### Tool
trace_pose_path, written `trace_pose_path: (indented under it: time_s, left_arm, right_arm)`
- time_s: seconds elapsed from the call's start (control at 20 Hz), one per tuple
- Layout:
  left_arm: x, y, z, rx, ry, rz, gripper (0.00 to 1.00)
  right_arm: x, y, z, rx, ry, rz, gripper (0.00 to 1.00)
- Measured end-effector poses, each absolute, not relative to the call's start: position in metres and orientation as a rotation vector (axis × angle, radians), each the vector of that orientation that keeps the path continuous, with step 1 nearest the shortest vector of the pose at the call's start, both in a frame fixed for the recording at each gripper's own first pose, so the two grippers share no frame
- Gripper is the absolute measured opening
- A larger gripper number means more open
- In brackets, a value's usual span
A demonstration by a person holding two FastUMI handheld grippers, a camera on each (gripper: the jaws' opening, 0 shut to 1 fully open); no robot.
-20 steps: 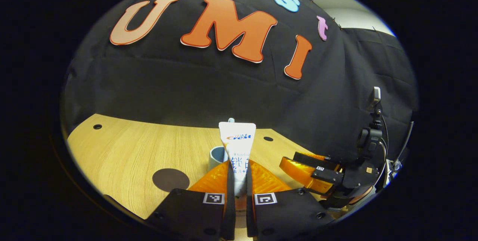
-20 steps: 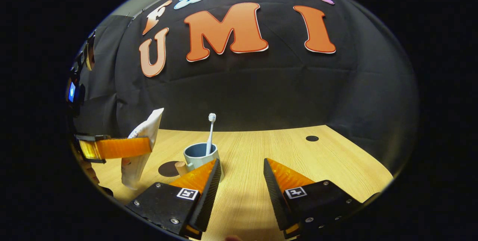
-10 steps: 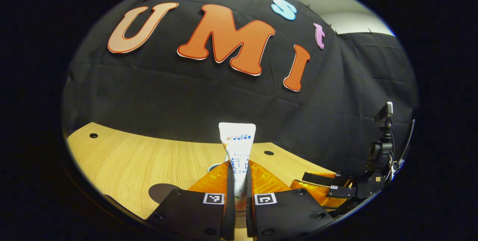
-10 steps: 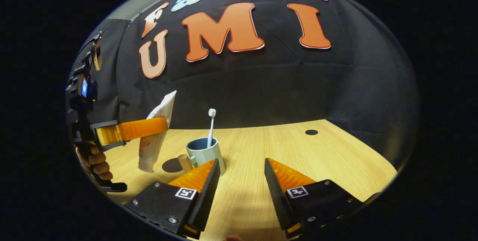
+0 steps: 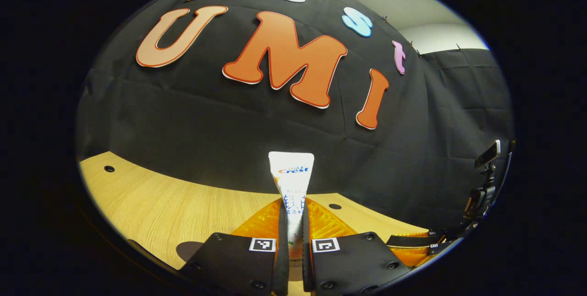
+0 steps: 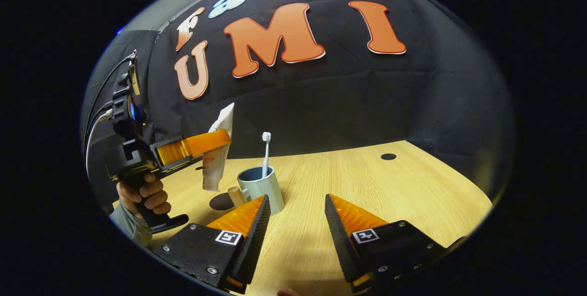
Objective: Put the toothbrush and toothpaste on the desktop into the cup, then pick up the cup and place it on the coaster on the desktop.
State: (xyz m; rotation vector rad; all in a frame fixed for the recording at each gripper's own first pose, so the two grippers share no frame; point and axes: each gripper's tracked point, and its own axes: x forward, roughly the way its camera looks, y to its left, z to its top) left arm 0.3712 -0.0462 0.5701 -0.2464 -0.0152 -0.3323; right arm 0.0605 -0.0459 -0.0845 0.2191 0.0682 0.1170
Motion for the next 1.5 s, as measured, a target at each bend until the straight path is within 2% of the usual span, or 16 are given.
trace_pose_path:
  time_s: [0.75,1.05,1.15,1.5]
  left_arm:
    - [0.434,-0.051,0.562,-0.242,-0.068,-0.255,0.15]
    - [0.445,-0.059,0.551,-0.224,-0.068,-0.255,0.14]
    - [0.448,-0.053,0.546,-0.212,-0.076,-0.216,0.14]
    - [0.441,-0.058,0.529,-0.210,-0.008,-0.212,0.17]
  right_arm:
    - [0.063,-0.045,-0.099,0.214,0.092,0.155,0.74]
    - [0.065,-0.044,-0.102,0.210,0.098,0.158,0.74]
    - [0.066,-0.045,-0.101,0.207,0.097,0.153,0.74]
    - [0.061,-0.043,-0.098,0.208,0.093,0.142,0.74]
